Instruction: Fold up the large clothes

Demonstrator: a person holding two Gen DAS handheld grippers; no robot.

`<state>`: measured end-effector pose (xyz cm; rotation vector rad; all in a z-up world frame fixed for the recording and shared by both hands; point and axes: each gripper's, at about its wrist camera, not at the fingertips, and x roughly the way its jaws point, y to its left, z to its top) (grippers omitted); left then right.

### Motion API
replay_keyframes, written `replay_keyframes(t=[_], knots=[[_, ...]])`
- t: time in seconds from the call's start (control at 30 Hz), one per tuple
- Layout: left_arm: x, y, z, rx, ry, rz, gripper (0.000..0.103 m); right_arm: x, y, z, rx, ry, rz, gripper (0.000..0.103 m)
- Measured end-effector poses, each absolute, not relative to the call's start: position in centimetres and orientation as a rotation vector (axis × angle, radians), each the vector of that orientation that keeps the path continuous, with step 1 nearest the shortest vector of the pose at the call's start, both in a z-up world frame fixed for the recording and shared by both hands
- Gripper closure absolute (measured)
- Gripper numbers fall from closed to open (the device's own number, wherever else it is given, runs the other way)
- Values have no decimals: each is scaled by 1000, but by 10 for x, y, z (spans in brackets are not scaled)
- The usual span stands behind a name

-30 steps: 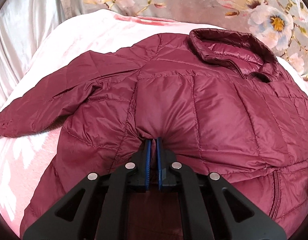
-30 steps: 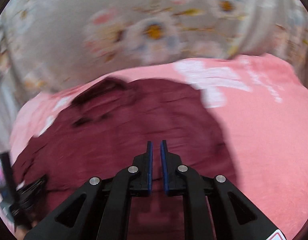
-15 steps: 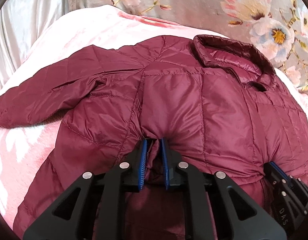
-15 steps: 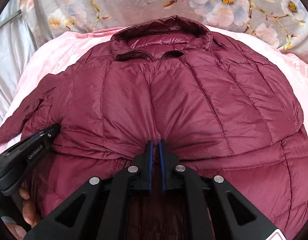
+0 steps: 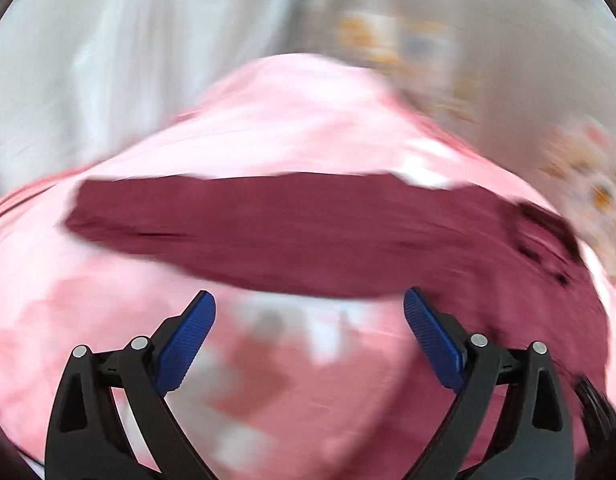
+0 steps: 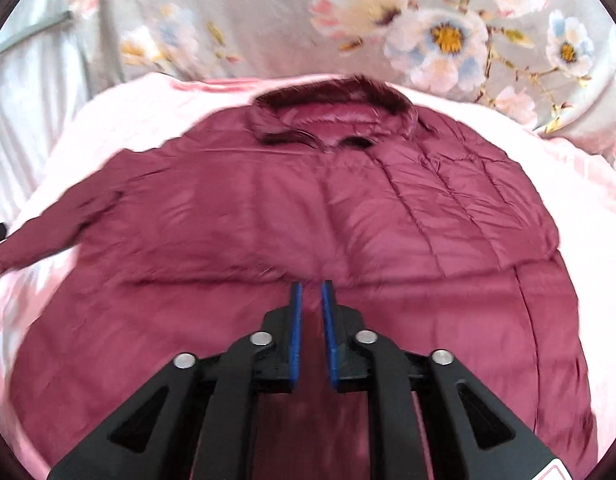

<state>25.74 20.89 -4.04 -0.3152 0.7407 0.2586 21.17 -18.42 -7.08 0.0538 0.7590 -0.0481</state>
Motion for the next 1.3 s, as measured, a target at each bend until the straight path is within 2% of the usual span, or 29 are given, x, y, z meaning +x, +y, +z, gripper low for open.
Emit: replay_keyframes(t=[0.07,0.23,0.37,0.4,0.43,0.47,0.53,0.6,0.63,0.8,0.97,1.07,1.2,1.3], knots=[[259,263,-54,-399,773,357,10,183,-167,-67,32,735,-18,75],[261,361,-85,-611,807,491,13,133,-136,-79,30,742,36,74],[271,371,-94,-625,817,498,22,124,-124,-94,1,758,5,74],[275,368,-94,-610,812,494,29,124,-123,-97,-3,765,-5,73],[278,369,-95,-600,816,485,41,123,-122,-97,-8,764,-9,73],[282,366,-95,-588,823,472,47,122,-122,-96,-11,756,-14,73],[288,363,-93,-562,837,440,83,120,-121,-96,-15,750,-20,73],[293,354,-84,-519,829,427,97,118,-121,-95,-15,745,-23,73],[293,349,-78,-500,816,422,99,115,-121,-94,-15,739,-28,72],[291,293,-9,-421,691,286,101,99,-129,-88,9,726,-30,72],[301,176,81,-291,567,50,101,82,-152,-79,38,714,-51,71],[297,86,118,-221,527,-116,101,72,-173,-75,71,708,-85,66],[283,-25,126,-129,536,-295,101,59,-207,-73,106,700,-142,66],[272,-103,104,-89,588,-397,98,51,-228,-76,119,699,-179,66]])
